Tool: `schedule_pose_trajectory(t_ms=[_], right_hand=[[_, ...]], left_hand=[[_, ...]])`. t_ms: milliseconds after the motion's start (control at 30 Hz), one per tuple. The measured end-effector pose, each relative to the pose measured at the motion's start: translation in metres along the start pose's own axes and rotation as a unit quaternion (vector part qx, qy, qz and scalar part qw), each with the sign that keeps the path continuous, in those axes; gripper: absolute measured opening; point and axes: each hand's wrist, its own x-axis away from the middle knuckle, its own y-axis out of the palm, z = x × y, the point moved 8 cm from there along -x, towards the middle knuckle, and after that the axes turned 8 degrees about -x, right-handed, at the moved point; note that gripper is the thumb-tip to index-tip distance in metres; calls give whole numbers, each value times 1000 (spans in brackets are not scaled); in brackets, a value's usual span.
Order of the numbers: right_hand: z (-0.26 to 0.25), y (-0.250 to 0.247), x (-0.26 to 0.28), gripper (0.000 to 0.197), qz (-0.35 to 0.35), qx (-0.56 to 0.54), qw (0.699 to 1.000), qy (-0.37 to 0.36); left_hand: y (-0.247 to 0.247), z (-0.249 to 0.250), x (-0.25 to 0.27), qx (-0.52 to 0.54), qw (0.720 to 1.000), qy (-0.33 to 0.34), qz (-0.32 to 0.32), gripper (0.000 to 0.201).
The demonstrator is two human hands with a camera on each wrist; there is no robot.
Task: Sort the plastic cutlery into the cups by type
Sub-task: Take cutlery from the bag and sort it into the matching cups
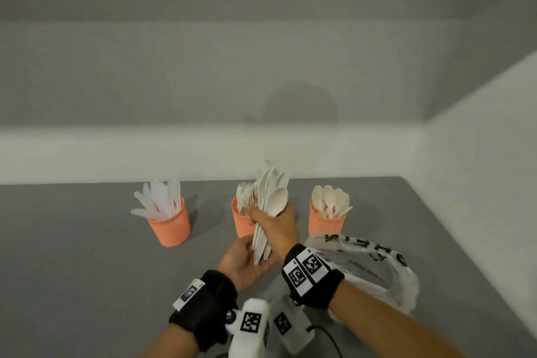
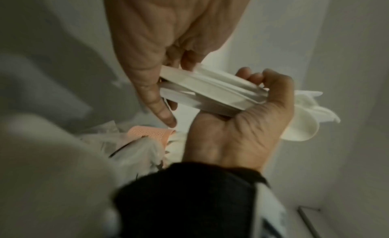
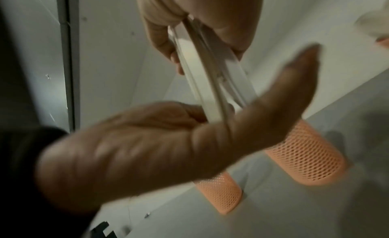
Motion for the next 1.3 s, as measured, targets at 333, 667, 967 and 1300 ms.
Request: schedule_pose_trajectory(t_ms=[333, 667, 967, 1300], right_hand=[[29, 67, 0, 30, 5, 25, 1000, -2], [59, 108, -3, 15, -89, 64, 991, 75], [84, 118, 9, 25, -206, 90, 951, 212], [90, 91, 0, 30, -85, -58, 968, 230]], left_hand=[[-59, 53, 12, -106, 991, 79, -13, 54], [-73, 80, 34, -431, 895, 112, -34, 15], [-81, 72, 34, -401, 910, 107, -26, 12], [-114, 140, 34, -418, 893, 150, 72, 19]])
